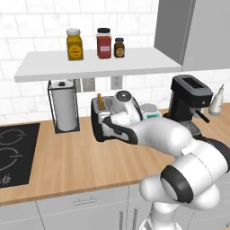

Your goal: Start the toaster. Once the lever pops up, take the bread to the plate on the dining counter.

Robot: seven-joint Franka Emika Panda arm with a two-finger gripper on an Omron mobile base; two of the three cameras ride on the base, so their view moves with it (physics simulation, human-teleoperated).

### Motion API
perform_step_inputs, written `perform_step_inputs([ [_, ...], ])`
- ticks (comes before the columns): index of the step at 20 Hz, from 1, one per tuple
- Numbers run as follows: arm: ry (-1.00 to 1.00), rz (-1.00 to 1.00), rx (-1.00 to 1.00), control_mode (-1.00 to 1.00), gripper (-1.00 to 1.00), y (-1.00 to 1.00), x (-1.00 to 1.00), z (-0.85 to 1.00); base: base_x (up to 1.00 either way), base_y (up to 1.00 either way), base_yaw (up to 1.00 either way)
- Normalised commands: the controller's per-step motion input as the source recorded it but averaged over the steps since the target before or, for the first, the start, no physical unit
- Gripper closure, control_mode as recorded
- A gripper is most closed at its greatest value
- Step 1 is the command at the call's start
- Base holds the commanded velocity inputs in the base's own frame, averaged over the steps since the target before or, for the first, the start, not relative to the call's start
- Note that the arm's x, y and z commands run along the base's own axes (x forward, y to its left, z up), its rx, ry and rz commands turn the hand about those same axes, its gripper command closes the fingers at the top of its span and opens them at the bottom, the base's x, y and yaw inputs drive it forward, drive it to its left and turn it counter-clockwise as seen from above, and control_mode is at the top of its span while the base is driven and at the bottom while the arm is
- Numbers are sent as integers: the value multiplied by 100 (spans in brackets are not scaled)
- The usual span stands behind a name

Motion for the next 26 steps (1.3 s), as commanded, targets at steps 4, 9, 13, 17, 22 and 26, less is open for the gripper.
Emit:
perform_step_inputs([
  [4, 0, 0, 0, -100, -100, 3, 20, 0, 0, 0, 0],
  [9, 0, 0, 0, -100, -100, 0, 19, 0, 0, 0, 0],
  [13, 0, 0, 0, -100, -100, 0, 16, -4, 0, 0, 0],
  [17, 0, 0, 0, -100, -100, 0, 0, -13, 0, 0, 0],
  [22, 0, 0, 0, -100, -100, 0, 0, -19, 0, 0, 0],
  [26, 0, 0, 0, -100, -100, 0, 0, -22, 0, 0, 0],
])
